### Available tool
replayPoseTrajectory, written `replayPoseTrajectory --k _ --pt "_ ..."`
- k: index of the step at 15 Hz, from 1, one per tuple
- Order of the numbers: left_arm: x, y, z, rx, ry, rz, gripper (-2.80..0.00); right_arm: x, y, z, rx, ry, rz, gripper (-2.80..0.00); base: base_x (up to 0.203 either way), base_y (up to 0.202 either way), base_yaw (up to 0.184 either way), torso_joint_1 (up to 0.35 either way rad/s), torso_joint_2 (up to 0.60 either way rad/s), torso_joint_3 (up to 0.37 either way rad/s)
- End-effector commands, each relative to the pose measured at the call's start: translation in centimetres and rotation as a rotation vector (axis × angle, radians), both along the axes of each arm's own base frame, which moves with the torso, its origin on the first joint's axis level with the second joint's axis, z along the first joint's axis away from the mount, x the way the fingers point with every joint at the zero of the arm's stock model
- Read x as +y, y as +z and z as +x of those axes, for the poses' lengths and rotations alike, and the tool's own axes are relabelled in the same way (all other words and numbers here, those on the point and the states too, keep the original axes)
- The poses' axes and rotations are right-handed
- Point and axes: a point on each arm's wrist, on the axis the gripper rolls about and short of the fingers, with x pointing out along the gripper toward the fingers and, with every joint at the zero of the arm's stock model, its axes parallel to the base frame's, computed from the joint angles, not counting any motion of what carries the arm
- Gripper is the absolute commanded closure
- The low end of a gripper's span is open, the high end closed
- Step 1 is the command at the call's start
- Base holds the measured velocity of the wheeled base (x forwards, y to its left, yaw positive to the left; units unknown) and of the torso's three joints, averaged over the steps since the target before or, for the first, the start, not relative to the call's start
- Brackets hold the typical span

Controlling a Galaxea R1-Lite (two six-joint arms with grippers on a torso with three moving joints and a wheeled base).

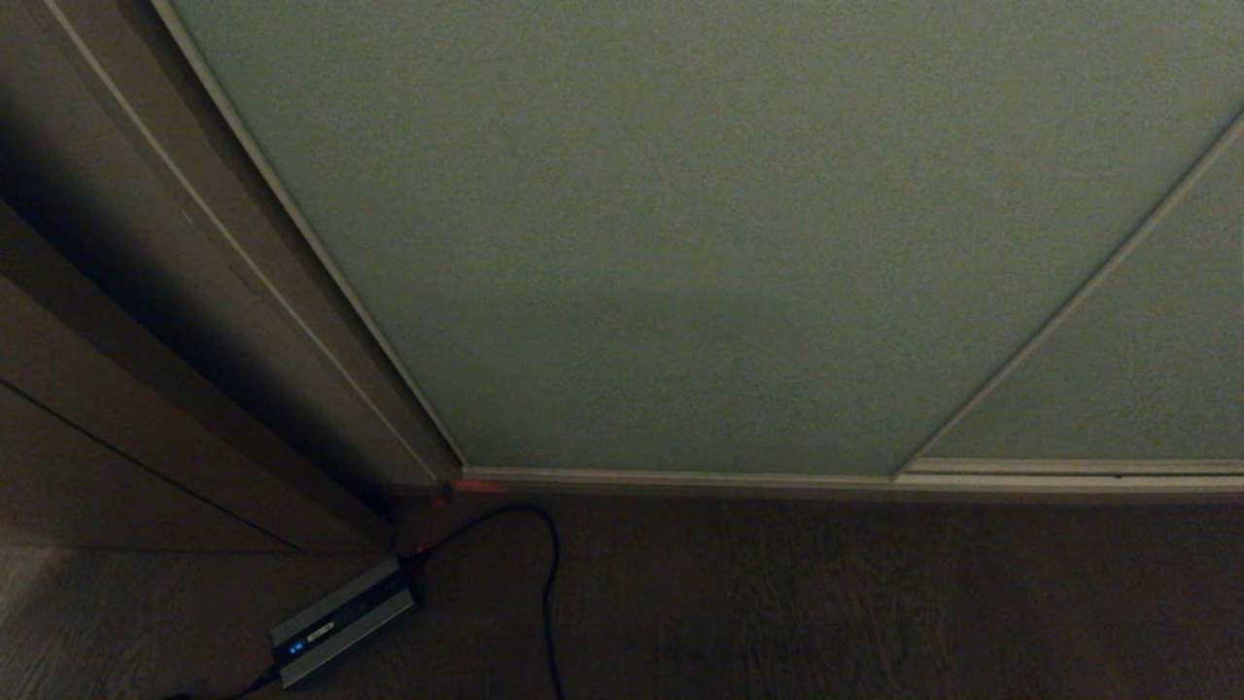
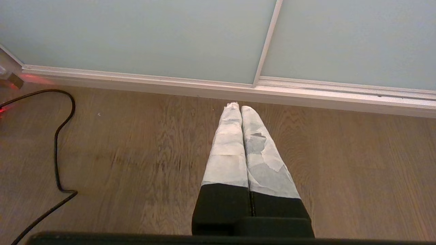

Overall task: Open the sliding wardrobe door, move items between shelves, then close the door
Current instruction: Open the door

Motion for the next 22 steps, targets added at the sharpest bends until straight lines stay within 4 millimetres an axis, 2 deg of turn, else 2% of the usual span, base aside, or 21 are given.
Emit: replayPoseTrajectory --k 1,3,7,9,11,13,15,17,20,22 --pt "0.0 4.1 1.3 0.022 0.001 -0.001 0.0 0.0 -0.1 0.0 0.005 -0.001 0.0 0.0 0.0 0.0 0.0 0.0 0.0 0.0" --pt "0.0 8.4 3.1 -0.015 0.017 -0.009 0.0 0.0 -0.1 0.0 0.005 0.0 0.0 0.0 0.0 0.0 0.0 0.0 0.0 0.0" --pt "-0.1 16.1 8.6 -0.202 0.073 -0.039 0.0 0.0 -0.1 0.0 0.005 0.0 0.0 0.0 0.0 0.0 0.0 0.0 0.0 0.0" --pt "-0.1 18.9 11.7 -0.262 0.102 -0.055 0.0 0.0 -0.1 0.0 0.006 0.0 0.0 0.0 0.0 0.0 0.0 0.0 0.0 0.0" --pt "-0.1 20.8 14.9 -0.318 0.141 -0.077 0.0 0.0 -0.1 0.0 0.005 0.0 0.0 0.0 0.0 0.0 0.0 0.0 0.0 0.0" --pt "0.0 22.5 17.7 -0.389 0.177 -0.106 0.0 0.0 -0.1 0.0 0.005 0.0 0.0 0.0 0.0 0.0 0.0 0.0 0.0 0.0" --pt "-0.1 23.3 19.5 -0.463 0.19 -0.125 0.0 0.0 -0.1 0.0 0.005 0.0 0.0 0.0 0.0 0.0 0.0 0.0 0.0 0.0" --pt "-0.1 23.1 21.5 -0.484 0.194 -0.122 0.0 0.0 -0.1 0.0 0.006 0.0 0.0 0.0 0.0 0.0 0.0 0.0 0.0 0.0" --pt "-0.3 22.3 26.0 -0.471 0.196 -0.122 0.0 0.0 -0.1 0.0 0.006 0.0 0.0 0.0 0.0 0.0 0.0 0.0 0.0 0.0" --pt "-0.3 22.9 28.0 -0.486 0.205 -0.127 0.0 0.0 -0.1 0.0 0.006 0.0 0.0 0.0 0.0 0.0 0.0 0.0 0.0 0.0"
